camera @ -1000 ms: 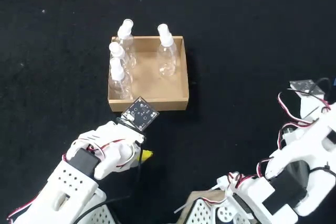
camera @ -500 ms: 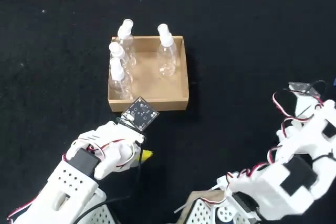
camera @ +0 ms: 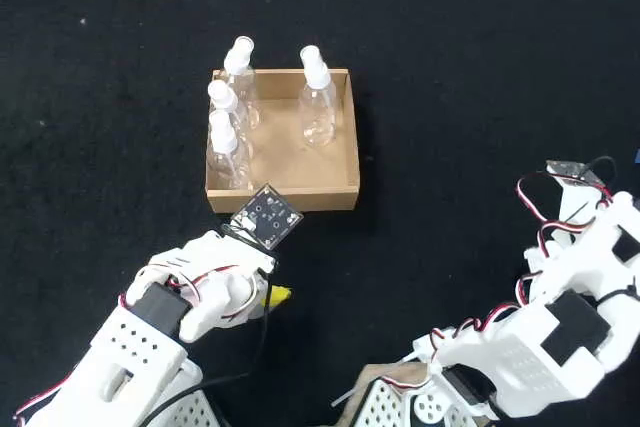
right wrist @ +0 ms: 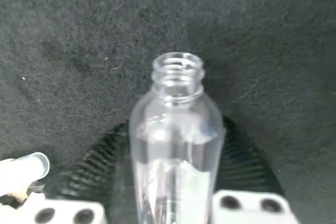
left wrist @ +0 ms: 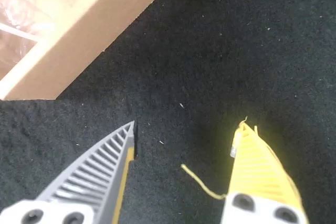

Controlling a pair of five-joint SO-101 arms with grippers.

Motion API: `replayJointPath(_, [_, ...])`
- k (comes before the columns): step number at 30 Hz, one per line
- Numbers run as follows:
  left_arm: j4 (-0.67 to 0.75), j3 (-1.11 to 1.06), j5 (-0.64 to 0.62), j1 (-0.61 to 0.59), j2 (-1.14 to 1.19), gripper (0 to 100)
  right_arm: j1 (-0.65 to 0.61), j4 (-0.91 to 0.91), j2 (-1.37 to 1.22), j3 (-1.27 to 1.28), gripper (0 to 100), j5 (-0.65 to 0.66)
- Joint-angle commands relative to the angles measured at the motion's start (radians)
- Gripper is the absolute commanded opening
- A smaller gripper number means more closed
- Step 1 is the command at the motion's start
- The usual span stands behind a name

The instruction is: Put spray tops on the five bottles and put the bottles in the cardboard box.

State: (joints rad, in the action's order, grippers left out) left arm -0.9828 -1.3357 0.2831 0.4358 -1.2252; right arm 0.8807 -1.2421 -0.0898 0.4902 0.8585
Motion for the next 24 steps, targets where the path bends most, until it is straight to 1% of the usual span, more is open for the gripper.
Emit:
replayJointPath(1, [0.02, 0.013, 0.008, -0.005, -0.015, 28, -0.008, -0.052, 0.042, -0.107, 8.0, -0.051])
replayJointPath(7, [0.018, 0.027, 0.006, 0.03, -0.008, 28, -0.011, -0.203, 0.24, -0.189, 7.8, -0.066])
replayJointPath(9, [0.011, 0.051, 0.006, 0.074, -0.005, 28, -0.008, -0.215, 0.334, -0.163, 7.8, -0.089])
replayJointPath(12, [-0.003, 0.085, 0.005, 0.174, -0.003, 28, 0.017, -0.199, 0.49, -0.102, 7.8, -0.146])
replayJointPath(14, [-0.043, 0.131, 0.003, 0.239, 0.003, 28, 0.063, -0.175, 0.581, -0.074, 7.8, -0.169])
replayJointPath(16, [-0.084, 0.196, 0.002, 0.277, 0.035, 28, 0.132, -0.167, 0.651, -0.061, 7.9, -0.178])
replayJointPath(19, [-0.101, 0.295, -0.003, 0.323, 0.14, 28, 0.249, -0.166, 0.693, -0.073, 7.9, -0.169])
replayJointPath(21, [-0.081, 0.346, -0.017, 0.364, 0.241, 28, 0.315, -0.163, 0.685, -0.099, 7.9, -0.16])
replayJointPath(24, [0.026, 0.381, -0.092, 0.443, 0.402, 28, 0.396, -0.163, 0.639, -0.153, 7.9, -0.1])
